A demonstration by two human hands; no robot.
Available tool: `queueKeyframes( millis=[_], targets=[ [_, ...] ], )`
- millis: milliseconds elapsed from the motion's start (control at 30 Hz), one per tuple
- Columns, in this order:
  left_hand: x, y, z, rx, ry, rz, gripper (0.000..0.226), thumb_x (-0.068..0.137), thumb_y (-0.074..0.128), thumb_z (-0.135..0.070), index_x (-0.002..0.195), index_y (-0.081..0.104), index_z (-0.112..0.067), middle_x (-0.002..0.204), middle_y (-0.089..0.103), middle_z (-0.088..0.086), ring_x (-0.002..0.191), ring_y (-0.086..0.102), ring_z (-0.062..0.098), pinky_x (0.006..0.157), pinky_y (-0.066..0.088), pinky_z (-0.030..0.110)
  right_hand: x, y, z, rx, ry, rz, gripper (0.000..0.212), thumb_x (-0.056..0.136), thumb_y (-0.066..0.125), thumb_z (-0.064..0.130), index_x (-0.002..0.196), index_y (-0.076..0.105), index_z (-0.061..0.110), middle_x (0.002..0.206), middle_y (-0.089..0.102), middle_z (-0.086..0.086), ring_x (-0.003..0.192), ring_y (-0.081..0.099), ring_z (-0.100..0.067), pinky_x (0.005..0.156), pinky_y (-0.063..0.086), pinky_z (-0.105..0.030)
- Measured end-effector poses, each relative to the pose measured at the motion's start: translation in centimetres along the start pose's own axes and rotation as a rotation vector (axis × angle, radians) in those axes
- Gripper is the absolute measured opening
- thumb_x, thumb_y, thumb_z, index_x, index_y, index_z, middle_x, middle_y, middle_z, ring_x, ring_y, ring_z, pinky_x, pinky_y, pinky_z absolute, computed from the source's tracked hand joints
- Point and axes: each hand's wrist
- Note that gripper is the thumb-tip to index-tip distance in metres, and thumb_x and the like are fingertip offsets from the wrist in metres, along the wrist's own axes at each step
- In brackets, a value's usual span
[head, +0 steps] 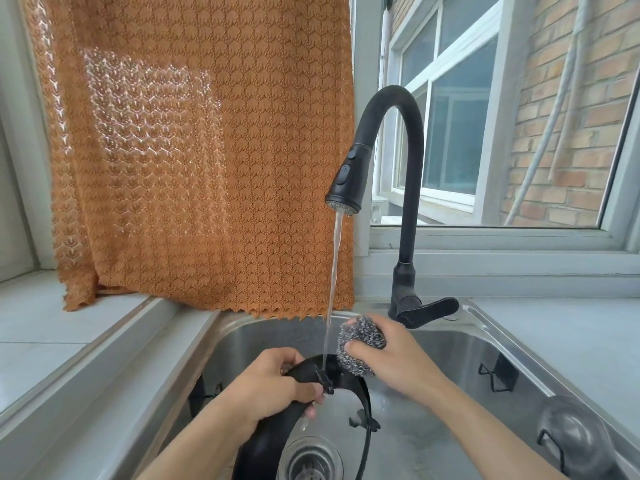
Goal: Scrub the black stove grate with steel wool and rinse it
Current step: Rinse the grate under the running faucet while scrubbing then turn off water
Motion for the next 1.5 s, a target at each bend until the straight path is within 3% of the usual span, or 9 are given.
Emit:
queueKeyframes(
  millis=[233,400,500,600,867,1067,1233,1367,1500],
  targets=[
    [0.0,0.4,0.1,-0.040,0.039,0.034,0.017,0.086,0.074,0.007,0.090,0.059,0.001,0.088,0.076,0.025,0.072,0.071,0.029,0.084,0.059,0.044,0.3,-0.2,-1.4,-0.090,0.154,-0.061,0.021,0.086,0.069,0.032,0.106,0.060,0.029,0.093,0.066,0.014,0.085,0.063,-0.004,0.077,0.049,-0.024],
    [0.2,0.3,0.6,-0.141,0.031,0.020,0.021,0.087,0.070,0.012,0.086,0.054,-0.001,0.085,0.074,0.029,0.074,0.072,0.033,0.067,0.058,0.032,0.4,0.0,-2.3,-0.259,0.187,-0.042,0.041,0.087,0.073,0.041,0.118,0.052,0.025,0.109,0.060,0.010,0.099,0.058,-0.010,0.082,0.042,-0.027],
    [0.3,0.4,0.5,-0.172,0.008,0.037,0.021,0.089,0.068,0.012,0.087,0.052,-0.003,0.090,0.075,0.030,0.076,0.073,0.033,0.071,0.059,0.035,0.3,0.3,-2.2,-0.264,0.090,-0.042,0.047,0.085,0.077,0.043,0.124,0.055,0.028,0.115,0.054,0.016,0.105,0.052,-0.002,0.085,0.037,-0.018],
    [0.3,0.3,0.5,-0.200,-0.021,0.072,0.020,0.091,0.066,0.012,0.090,0.052,-0.002,0.094,0.074,0.033,0.072,0.073,0.032,0.080,0.061,0.042,0.0,0.9,-1.2,-0.224,-0.080,-0.066,0.031,0.083,0.081,0.034,0.108,0.063,0.036,0.105,0.062,0.025,0.098,0.054,0.016,0.080,0.036,-0.001],
    [0.4,-0.4,0.6,-0.137,0.009,0.076,0.020,0.090,0.063,0.016,0.105,0.055,0.008,0.092,0.074,0.033,0.076,0.074,0.036,0.080,0.063,0.042,-0.6,2.6,0.2,-0.183,-0.393,0.073,0.038,0.081,0.074,-0.002,0.107,0.073,0.025,0.106,0.066,0.014,0.103,0.060,0.000,0.087,0.042,-0.012],
    [0.8,-1.4,0.7,-0.120,0.006,0.139,0.022,0.091,0.062,0.015,0.106,0.054,0.001,0.097,0.074,0.033,0.084,0.073,0.036,0.090,0.059,0.044,0.1,2.6,-0.8,-0.221,-0.306,-0.018,0.033,0.085,0.075,0.006,0.102,0.065,0.032,0.107,0.053,0.013,0.097,0.055,0.002,0.081,0.041,-0.015],
    [0.9,-2.4,0.9,-0.208,-0.053,0.224,0.028,0.091,0.061,0.017,0.108,0.053,-0.004,0.103,0.069,0.038,0.086,0.069,0.035,0.088,0.056,0.048,1.0,1.8,-2.7,-0.309,-0.126,-0.074,0.022,0.090,0.075,0.027,0.102,0.057,0.033,0.107,0.059,0.016,0.098,0.056,-0.003,0.079,0.039,-0.019],
    [0.9,-2.5,1.1,-0.233,-0.042,0.248,0.032,0.090,0.060,0.019,0.109,0.052,-0.005,0.100,0.067,0.038,0.084,0.067,0.035,0.088,0.054,0.045,1.2,1.3,-4.2,-0.431,0.111,-0.022,0.027,0.097,0.066,0.036,0.107,0.049,0.018,0.087,0.056,0.002,0.071,0.052,-0.015,0.058,0.036,-0.026],
    [0.9,-2.7,1.2,-0.227,-0.049,0.245,0.030,0.090,0.060,0.019,0.107,0.052,-0.004,0.099,0.069,0.036,0.085,0.068,0.034,0.086,0.054,0.043,1.5,1.1,-5.7,-0.543,0.261,0.089,0.029,0.099,0.061,0.037,0.105,0.047,0.012,0.096,0.060,-0.008,0.092,0.062,-0.031,0.072,0.047,-0.036]
  ],
)
Point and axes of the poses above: each hand's wrist, its own x-axis towards the middle knuckle, its own y-axis out of the palm, z = x × y
